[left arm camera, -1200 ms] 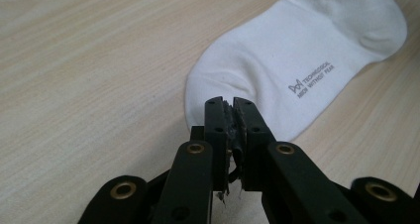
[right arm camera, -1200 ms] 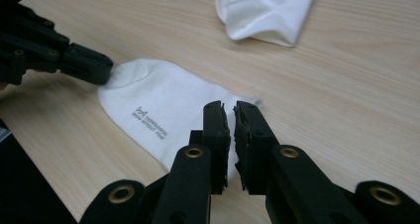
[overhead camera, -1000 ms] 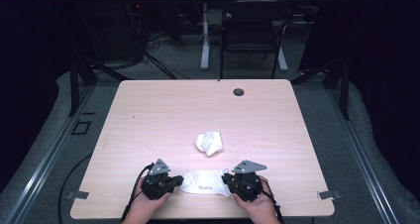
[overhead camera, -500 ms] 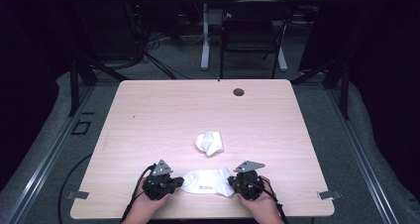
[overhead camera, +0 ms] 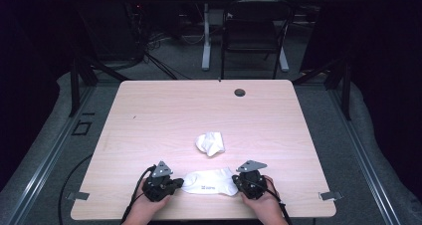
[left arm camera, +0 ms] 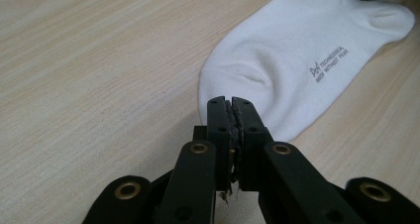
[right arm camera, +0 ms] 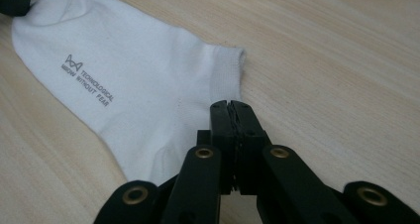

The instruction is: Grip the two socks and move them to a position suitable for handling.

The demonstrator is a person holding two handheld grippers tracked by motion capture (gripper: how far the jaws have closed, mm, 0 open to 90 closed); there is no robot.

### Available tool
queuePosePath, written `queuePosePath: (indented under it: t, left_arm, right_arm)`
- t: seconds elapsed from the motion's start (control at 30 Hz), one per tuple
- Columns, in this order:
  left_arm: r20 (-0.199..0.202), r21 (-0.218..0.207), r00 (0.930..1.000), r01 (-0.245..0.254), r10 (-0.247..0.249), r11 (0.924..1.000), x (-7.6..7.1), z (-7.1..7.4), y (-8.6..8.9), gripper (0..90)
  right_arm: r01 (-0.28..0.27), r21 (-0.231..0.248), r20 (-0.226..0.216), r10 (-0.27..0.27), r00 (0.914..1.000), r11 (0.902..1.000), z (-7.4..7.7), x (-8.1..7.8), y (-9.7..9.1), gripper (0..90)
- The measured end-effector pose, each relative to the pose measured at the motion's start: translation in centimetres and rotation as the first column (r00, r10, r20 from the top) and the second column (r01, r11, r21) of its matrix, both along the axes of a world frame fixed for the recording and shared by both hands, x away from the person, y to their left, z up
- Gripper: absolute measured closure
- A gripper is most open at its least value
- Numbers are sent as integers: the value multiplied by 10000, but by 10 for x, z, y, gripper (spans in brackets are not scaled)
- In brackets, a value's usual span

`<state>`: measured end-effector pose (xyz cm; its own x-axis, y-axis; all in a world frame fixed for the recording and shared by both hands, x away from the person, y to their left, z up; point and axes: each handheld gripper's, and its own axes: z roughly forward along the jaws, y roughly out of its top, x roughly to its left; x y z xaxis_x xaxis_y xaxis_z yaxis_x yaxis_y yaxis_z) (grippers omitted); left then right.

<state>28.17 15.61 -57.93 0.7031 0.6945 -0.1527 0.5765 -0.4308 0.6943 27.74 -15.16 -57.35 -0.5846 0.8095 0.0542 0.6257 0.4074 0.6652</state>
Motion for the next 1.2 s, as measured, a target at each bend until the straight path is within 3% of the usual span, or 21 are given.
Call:
queuePosePath:
  t: [0.13, 0.4, 0.67, 0.83, 1.2]
  left_arm:
    - [-89, -79, 10000, -24, 23, 10000, 0, 0, 0, 872]
    - [-340, 12, 9994, -69, 70, 10000, -5, 3, 3, 856]
    - [-632, -120, 9977, -235, 227, 9997, -4, 5, 9, 840]
    - [-237, -471, 9992, -342, 331, 9983, -3, 11, 13, 788]
    - [372, -628, 9973, -608, 632, 9962, 1, 16, 18, 673]
  right_arm:
    - [62, -9, 64, -62, 10000, 10000, 0, -1, 1, 892]
    - [-442, 156, 73, 441, 9990, 9989, -1, -5, 8, 872]
    - [-556, 241, 20, 556, 9985, 9982, -1, -7, 10, 850]
    - [-432, 584, 125, 426, 9990, 9974, 3, -8, 7, 810]
    - [-292, 952, 418, 253, 9988, 9950, 15, -4, 5, 687]
